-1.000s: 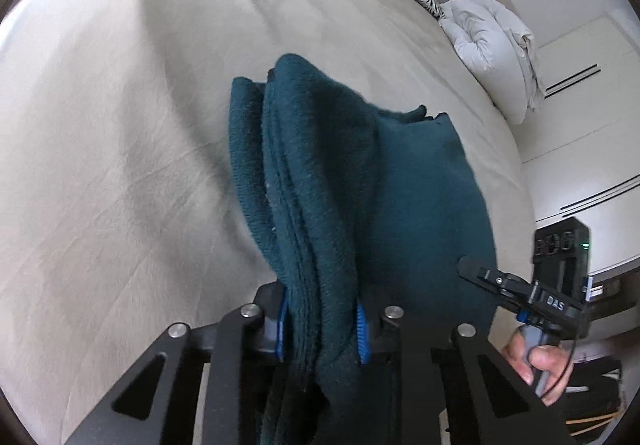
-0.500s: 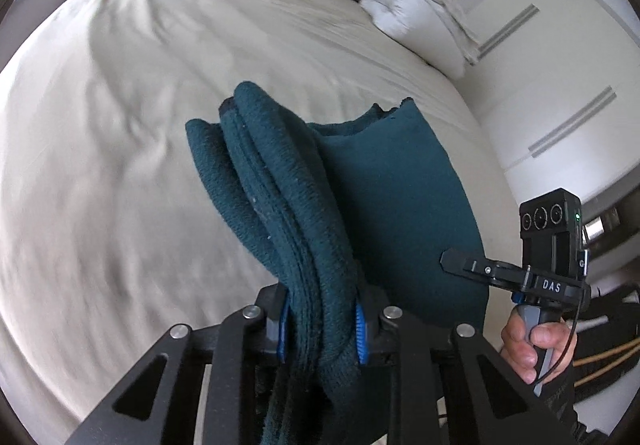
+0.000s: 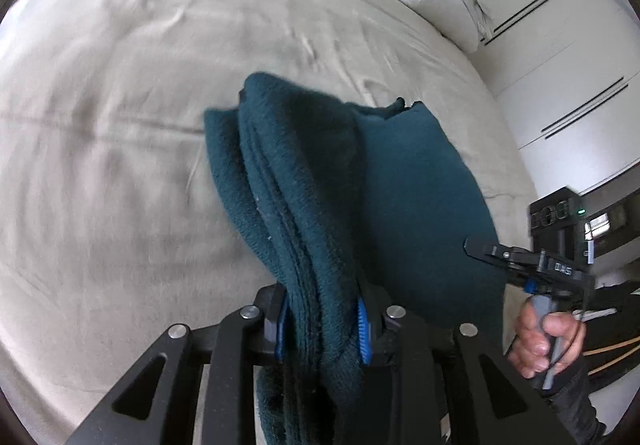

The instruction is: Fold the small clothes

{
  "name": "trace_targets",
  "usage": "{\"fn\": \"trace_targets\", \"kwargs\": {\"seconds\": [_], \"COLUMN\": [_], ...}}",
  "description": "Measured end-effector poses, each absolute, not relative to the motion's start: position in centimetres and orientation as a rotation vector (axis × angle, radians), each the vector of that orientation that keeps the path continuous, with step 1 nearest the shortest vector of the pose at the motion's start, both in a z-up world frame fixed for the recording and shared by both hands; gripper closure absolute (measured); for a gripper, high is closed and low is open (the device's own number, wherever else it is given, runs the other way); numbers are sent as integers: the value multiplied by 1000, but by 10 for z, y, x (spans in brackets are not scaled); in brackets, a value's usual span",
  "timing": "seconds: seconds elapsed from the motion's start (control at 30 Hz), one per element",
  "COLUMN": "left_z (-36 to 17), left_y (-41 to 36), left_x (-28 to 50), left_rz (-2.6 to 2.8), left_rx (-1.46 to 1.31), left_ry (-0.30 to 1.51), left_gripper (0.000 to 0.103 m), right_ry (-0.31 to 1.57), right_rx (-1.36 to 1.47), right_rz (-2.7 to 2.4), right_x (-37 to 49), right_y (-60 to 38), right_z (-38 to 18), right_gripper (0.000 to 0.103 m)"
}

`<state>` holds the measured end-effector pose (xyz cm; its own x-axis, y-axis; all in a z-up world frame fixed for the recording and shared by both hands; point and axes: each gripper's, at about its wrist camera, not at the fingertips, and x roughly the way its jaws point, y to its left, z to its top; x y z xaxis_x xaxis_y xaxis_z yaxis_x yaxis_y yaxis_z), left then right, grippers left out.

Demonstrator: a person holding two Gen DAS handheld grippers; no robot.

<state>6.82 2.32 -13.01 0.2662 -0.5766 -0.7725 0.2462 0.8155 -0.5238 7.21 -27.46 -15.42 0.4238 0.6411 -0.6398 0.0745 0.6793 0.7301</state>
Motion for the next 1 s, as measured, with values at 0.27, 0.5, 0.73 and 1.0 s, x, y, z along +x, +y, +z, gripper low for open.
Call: {"fn": "trace_targets", "kwargs": {"seconds": [0.27,0.5,0.73,1.0], "left_z": [-140,-116,-41,34], "left_y": [22,23,27,9], "left_x": [51,36,-17,-92], "left_rz": [-560,-490,-328,-122], "left_rx": [-342,-248,-82,90], "left_ry": [1153,1064,731,413], "left_gripper": [66,57,5,0], "right_ry": [1051,1015,859,510], "right_rx": [834,782,425,243], "right_rz": [482,382,136,-40], "right_x": [64,57,2,-51], "right_y": [-287,-295,-274,-243], "right_z": [-179,-157,-85,14], "right_gripper": [60,56,48,4]}}
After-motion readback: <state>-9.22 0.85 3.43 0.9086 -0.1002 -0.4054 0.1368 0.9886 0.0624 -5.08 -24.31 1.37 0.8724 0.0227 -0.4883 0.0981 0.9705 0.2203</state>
